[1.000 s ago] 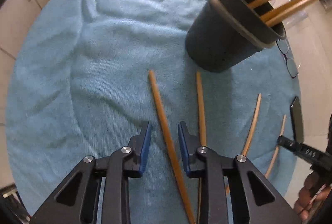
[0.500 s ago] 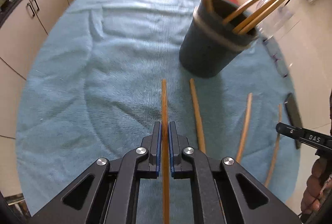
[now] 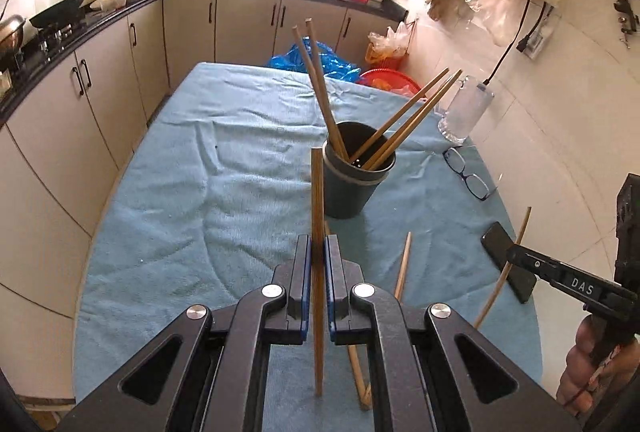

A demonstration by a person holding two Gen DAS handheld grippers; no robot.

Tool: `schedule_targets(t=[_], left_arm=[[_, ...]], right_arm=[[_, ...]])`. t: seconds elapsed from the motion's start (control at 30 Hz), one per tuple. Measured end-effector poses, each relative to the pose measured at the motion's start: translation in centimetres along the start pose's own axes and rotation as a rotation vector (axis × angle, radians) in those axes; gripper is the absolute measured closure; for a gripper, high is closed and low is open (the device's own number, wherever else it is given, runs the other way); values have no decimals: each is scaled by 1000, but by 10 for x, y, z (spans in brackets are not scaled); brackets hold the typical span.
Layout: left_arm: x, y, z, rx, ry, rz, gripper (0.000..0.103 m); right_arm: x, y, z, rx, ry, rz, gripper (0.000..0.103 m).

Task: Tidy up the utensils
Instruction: 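Lift the chopstick upright with the right gripper, then carry the upright chopstick toward the grey cup with the right gripper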

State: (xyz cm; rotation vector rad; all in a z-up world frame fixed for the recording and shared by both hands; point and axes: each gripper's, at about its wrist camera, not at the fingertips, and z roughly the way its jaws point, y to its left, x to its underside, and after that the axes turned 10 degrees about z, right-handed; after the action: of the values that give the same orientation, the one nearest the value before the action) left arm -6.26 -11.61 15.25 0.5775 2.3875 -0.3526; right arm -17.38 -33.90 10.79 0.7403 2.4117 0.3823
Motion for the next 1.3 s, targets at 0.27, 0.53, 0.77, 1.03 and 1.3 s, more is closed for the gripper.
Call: schedule_targets(t=[0.27, 0.53, 0.77, 1.03, 1.3], left_arm=[[-2, -7, -11, -5, -40, 18, 97], [-4, -11, -12, -9, -52, 24, 97], [-7, -11, -15, -15, -63, 31, 97], [-11, -9, -19, -20, -74, 26, 97], [-18, -6, -24, -16, -89, 19, 97]], right_arm=[[2, 10, -23, -19, -72, -45, 96], [-1, 10, -29, -29, -95, -48, 96], [-6, 10, -33, -44, -115, -45, 96], [-12, 12, -37, -42, -130, -40, 96], [-21, 11, -45, -35, -153, -35, 96]])
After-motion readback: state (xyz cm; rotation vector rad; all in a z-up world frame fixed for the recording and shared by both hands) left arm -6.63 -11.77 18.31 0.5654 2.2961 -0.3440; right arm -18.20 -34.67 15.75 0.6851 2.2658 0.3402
